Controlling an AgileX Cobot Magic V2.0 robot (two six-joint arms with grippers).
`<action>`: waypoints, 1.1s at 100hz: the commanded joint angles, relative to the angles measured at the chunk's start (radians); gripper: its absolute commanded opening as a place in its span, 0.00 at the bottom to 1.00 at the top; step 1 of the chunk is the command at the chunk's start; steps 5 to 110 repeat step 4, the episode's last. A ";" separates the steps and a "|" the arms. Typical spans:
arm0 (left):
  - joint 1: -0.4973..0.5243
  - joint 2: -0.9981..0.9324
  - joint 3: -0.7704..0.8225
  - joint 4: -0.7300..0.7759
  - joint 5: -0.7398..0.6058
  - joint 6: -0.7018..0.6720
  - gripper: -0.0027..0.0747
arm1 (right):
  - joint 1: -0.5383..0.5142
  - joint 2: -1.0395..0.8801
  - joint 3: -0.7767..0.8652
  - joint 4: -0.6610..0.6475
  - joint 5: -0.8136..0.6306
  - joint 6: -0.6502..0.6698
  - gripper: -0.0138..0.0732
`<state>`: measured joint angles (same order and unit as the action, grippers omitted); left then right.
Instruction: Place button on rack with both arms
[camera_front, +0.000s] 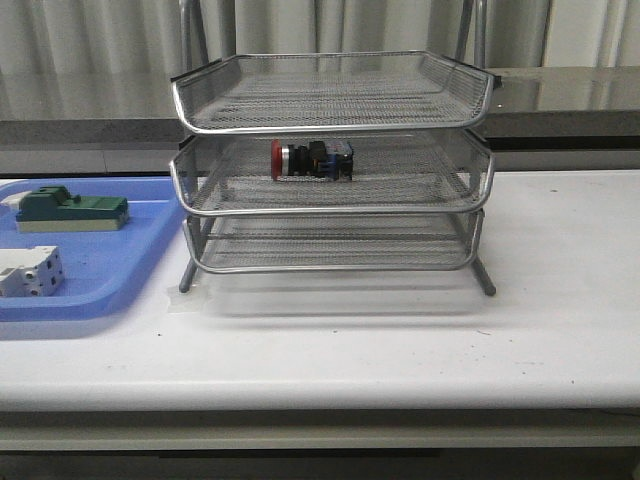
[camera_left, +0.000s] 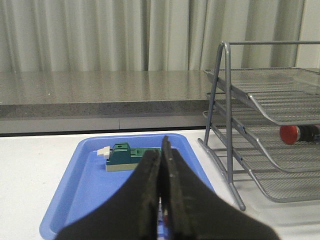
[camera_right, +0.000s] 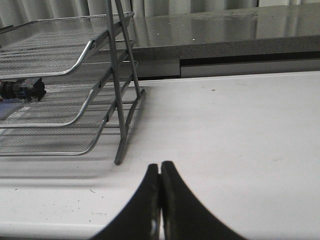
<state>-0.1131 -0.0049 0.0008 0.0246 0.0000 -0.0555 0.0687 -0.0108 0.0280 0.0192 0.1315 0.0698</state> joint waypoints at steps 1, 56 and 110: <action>0.002 -0.032 0.045 -0.002 -0.081 -0.007 0.01 | -0.004 -0.021 -0.018 -0.009 -0.084 0.000 0.09; 0.002 -0.032 0.045 -0.002 -0.081 -0.007 0.01 | -0.004 -0.021 -0.018 -0.009 -0.084 0.000 0.09; 0.002 -0.032 0.045 -0.002 -0.081 -0.007 0.01 | -0.004 -0.021 -0.018 -0.009 -0.084 0.000 0.09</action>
